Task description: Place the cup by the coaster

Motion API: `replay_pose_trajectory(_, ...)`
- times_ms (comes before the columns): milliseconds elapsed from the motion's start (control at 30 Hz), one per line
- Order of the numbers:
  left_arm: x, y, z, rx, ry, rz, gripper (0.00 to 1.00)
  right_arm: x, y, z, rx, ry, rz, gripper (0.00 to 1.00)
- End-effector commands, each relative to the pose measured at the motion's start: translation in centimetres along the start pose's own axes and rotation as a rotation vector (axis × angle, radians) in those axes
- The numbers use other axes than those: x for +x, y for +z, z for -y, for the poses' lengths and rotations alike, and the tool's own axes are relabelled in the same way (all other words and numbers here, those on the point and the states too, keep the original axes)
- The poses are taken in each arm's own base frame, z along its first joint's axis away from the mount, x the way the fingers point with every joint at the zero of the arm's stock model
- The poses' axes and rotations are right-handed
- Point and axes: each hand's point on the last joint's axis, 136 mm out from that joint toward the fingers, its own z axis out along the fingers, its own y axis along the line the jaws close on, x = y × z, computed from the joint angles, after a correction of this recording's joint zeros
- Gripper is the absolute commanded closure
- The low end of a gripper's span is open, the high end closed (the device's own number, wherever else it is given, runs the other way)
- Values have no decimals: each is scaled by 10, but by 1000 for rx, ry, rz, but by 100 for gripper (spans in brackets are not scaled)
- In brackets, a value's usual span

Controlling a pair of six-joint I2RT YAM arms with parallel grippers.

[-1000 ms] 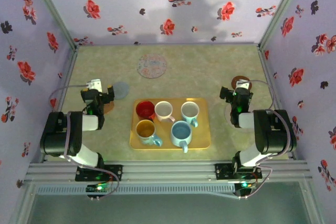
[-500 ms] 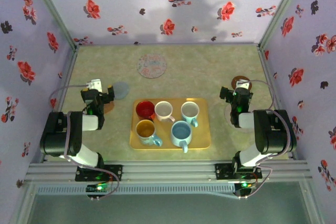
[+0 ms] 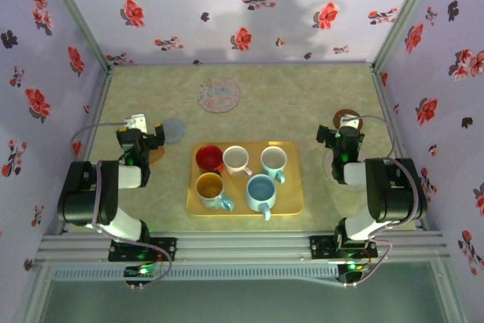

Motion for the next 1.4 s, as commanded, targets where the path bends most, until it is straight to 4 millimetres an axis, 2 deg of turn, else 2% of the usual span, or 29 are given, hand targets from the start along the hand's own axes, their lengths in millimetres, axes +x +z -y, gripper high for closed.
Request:
replay_pose_trajectory(0,-1,2,0,8,-3,-1,1,-10,3,0,-1,-1,29,1)
replay_pose_trajectory(133,-2,0,0,12,2,7,1,-12,2,2,6,0,33,1)
replay_pose_trajectory(333,-19,-16,-1,27,-3,49,1,-27,-2,0,19,-11,3,1)
replay_pose_trajectory(500,-40,-32,-2,35,-5,77,1,-43,-12,-5,19,-36,2,1)
replay_pose_trajectory(667,-73,-48,5,95,6,105,1,-65,-25,-13,-7,0,-30,1)
replay_pose_trajectory(867,-105,-70,28,239,30,62,1,-84,-39,-17,4,23,-185,1)
replay_pose_trajectory(1033,-121,-90,51,344,95,20,1,-83,-41,-31,-42,1,-378,3)
replay_pose_trajectory(1200,-129,-101,70,397,115,-12,1,-78,-32,-19,65,-35,-547,5)
replay_pose_trajectory(1367,-134,-111,101,484,141,-28,1,-74,-8,-8,146,-58,-635,15)
